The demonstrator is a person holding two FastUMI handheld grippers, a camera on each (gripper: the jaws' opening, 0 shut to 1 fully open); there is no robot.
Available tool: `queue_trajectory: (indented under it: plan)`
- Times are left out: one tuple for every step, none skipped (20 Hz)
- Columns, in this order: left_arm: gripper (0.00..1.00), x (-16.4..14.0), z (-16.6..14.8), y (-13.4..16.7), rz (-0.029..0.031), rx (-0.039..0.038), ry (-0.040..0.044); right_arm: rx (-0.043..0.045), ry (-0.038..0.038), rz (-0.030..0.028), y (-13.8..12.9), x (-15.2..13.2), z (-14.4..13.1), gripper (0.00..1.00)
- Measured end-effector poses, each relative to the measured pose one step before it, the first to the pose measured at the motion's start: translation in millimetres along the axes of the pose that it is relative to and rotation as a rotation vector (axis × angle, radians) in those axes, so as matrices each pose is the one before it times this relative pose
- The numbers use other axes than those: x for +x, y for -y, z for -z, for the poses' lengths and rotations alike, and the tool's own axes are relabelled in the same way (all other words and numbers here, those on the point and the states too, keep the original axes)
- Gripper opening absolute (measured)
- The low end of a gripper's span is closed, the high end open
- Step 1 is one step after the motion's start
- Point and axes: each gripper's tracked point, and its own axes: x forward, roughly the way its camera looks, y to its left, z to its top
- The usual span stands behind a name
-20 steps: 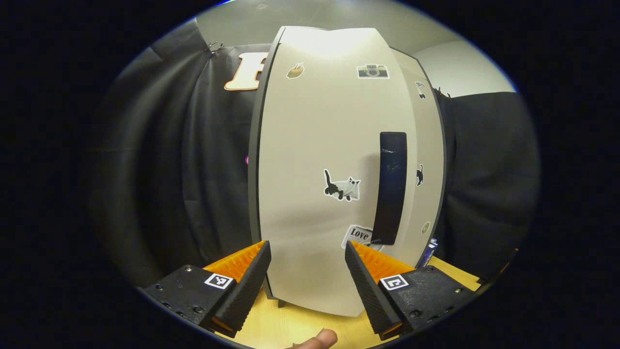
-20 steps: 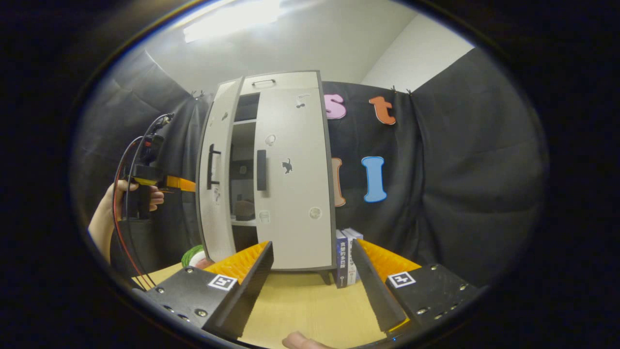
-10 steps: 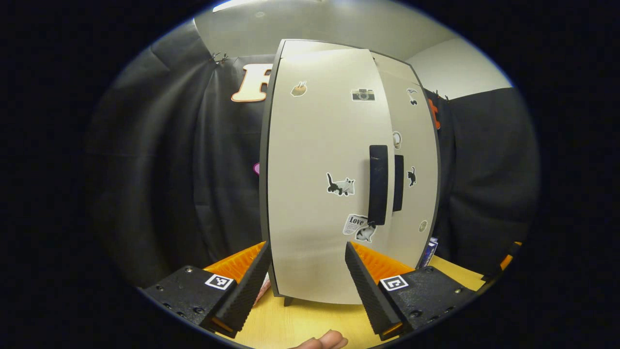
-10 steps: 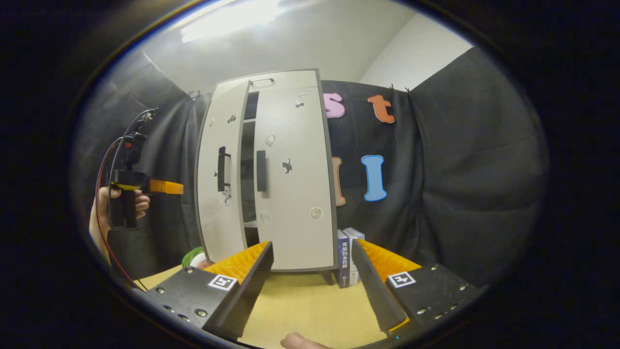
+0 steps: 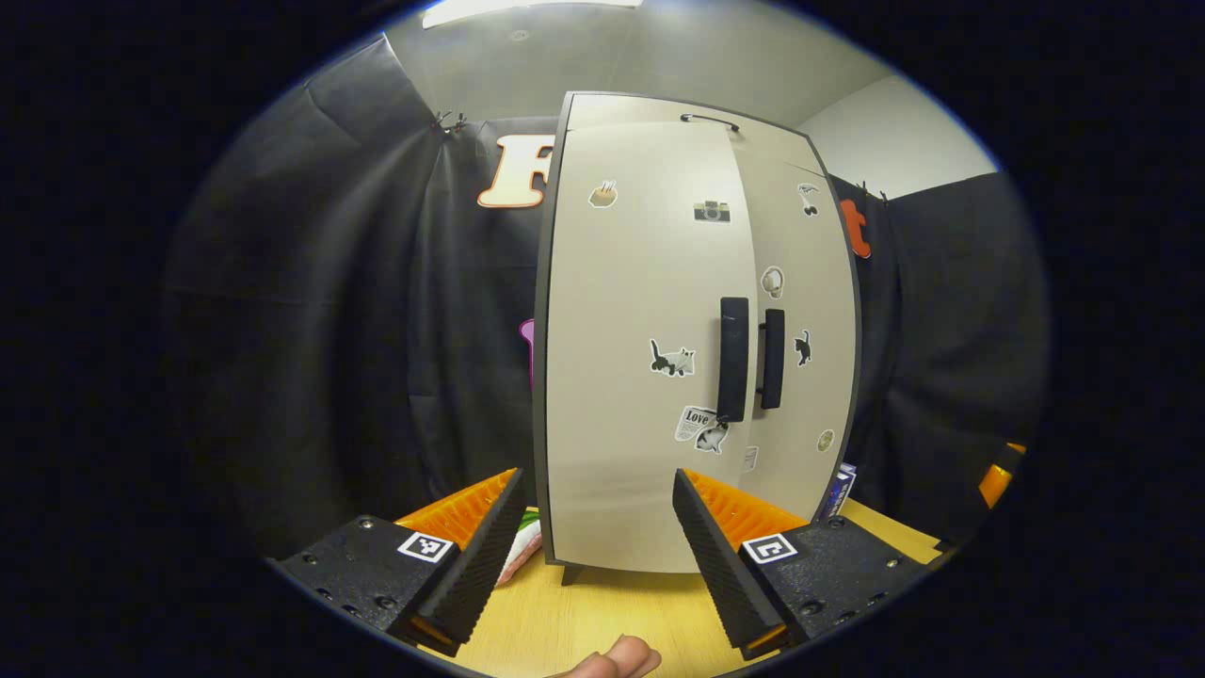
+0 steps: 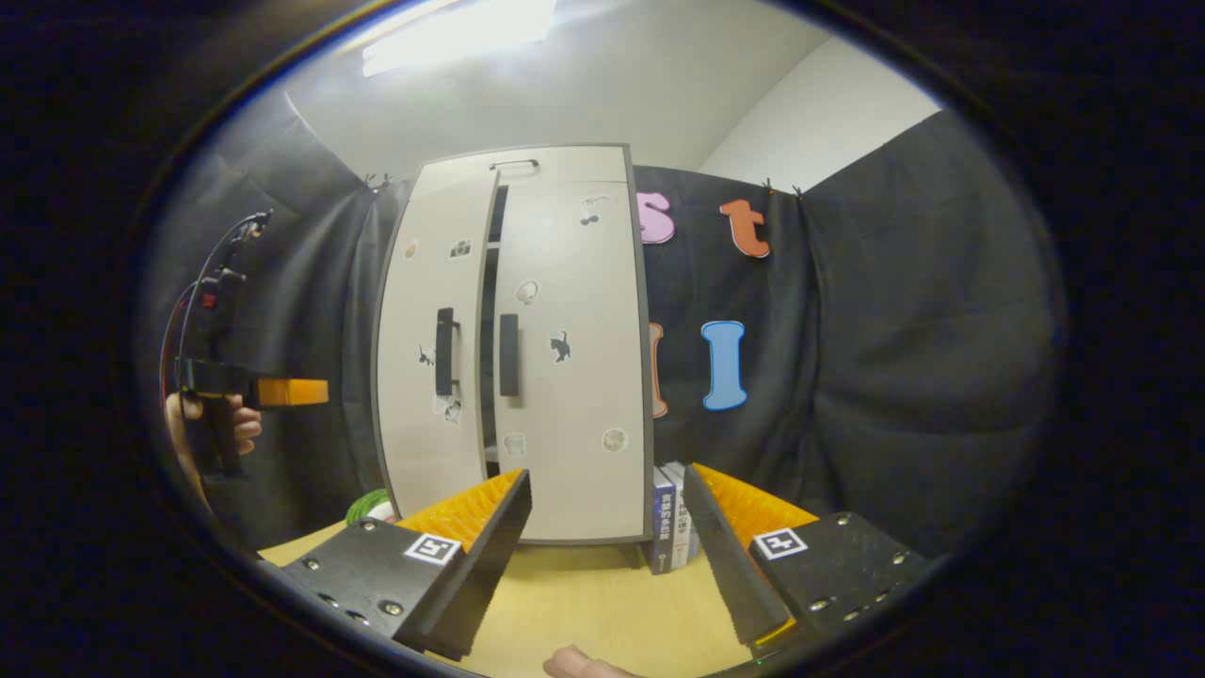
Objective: Grab one shoe with the right hand and put it into the shoe cabinet, grab the other shoe with the left hand and put it into the shoe cabinet; then close the right door with the right hand and the left door with the left hand.
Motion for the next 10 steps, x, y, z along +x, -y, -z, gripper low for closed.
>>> queue_trajectory:
  plan:
    - [0.96,-10.41,0.22,2.28,-0.00691,-0.01328,0.00701,0.00229,0.00022,-0.00043,-1.01,1.1,-2.88,0.97]
    - [0.96,-8.99,-2.91,1.6,-0.01038,-0.00259,0.01813,-0.00429,0.0024,-0.00082,-1.27,1.31,-2.41,0.97]
    - [0.96,-10.71,-1.13,1.37,-0.01105,0.00567,0.01328,-0.00773,-0.00168,0.00359,-0.93,1.47,-1.89,0.97]
    - [0.96,-9.44,0.08,-0.55,-0.01746,0.01897,0.00603,-0.01054,-0.00808,0.00538,-0.8,0.92,0.61,0.97]
    - [1.0,-9.71,3.32,-0.66,-0.00939,0.00824,0.00818,-0.00987,-0.00516,-0.00248,-2.85,-0.2,1.28,0.97]
    - [0.96,-8.79,2.47,0.57,-0.00874,0.0003,0.00563,-0.00755,-0.00537,-0.01073,-4.64,-0.28,0.2,0.97]
    - [0.96,-9.89,2.75,1.2,-0.00425,-0.01646,0.00693,-0.00422,-0.00482,-0.01498,-5.24,-0.6,0.32,0.97]
    - [0.96,-8.08,2.63,0.1,-0.00818,-0.01588,-0.00101,-0.00337,-0.00007,-0.01785,-5.08,-1.18,-1.09,0.97]
    - [0.96,-6.2,4.11,-0.39,-0.00405,-0.00558,-0.00947,-0.00073,0.00062,-0.01273,-3.69,-1.4,-2.16,0.97]
    - [0.96,-5.2,1.98,0.92,0.00321,-0.00331,0.00058,-0.00084,0.00292,-0.00755,-1.65,-1.73,-2.12,0.97]
